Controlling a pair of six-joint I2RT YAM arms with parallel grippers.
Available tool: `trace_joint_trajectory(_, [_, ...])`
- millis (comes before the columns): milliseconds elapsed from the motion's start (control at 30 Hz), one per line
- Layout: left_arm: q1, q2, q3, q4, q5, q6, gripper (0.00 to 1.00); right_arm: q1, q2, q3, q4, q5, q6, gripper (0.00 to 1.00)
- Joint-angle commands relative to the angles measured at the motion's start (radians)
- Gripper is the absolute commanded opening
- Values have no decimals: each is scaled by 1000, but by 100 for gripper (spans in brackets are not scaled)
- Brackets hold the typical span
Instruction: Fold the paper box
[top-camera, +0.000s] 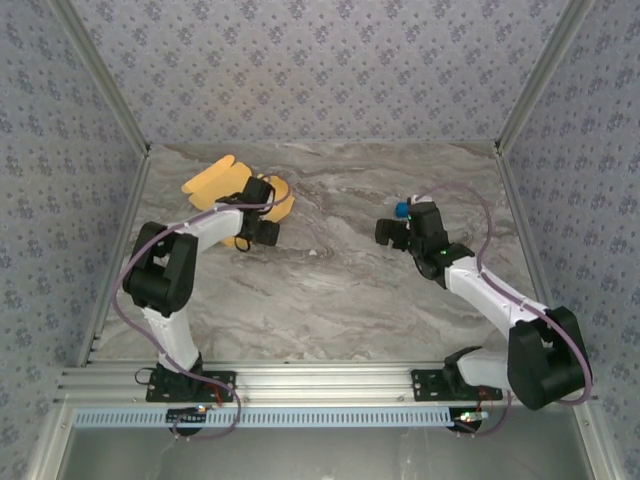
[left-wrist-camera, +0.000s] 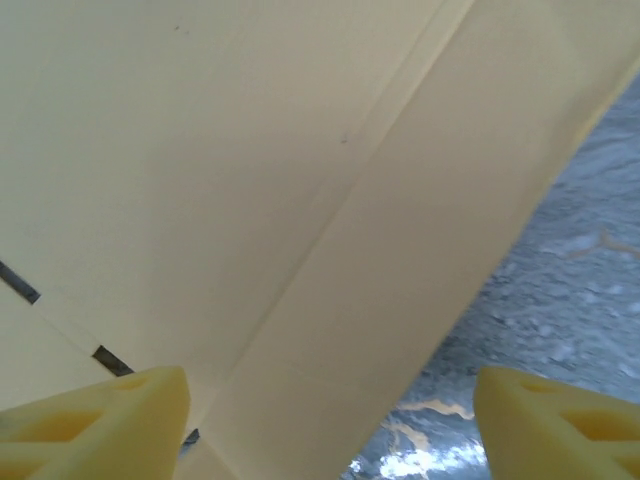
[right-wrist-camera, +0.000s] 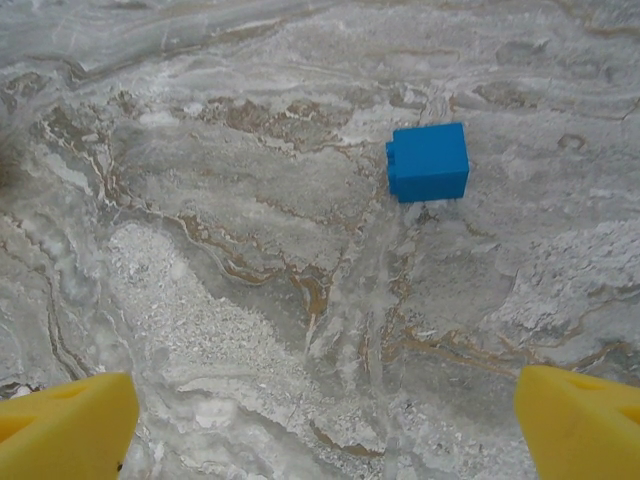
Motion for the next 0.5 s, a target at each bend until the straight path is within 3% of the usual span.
trace_joint_trajectory(0, [-12,19,41,-83,-77,45,66,13,23,38,-16,-18,29,99])
trace_joint_trajectory(267, [-19,9,27,-46,-32,32,23,36,48,80,-61,-32,50,99])
trace_joint_trajectory(400, [-22,-16,29,-26,18,-11,8,46,47,104,-88,-50,55,98])
trace_joint_trajectory(467, [-22,-39,42,-34,40,-41,4,53,42,117,-107,-59,50,98])
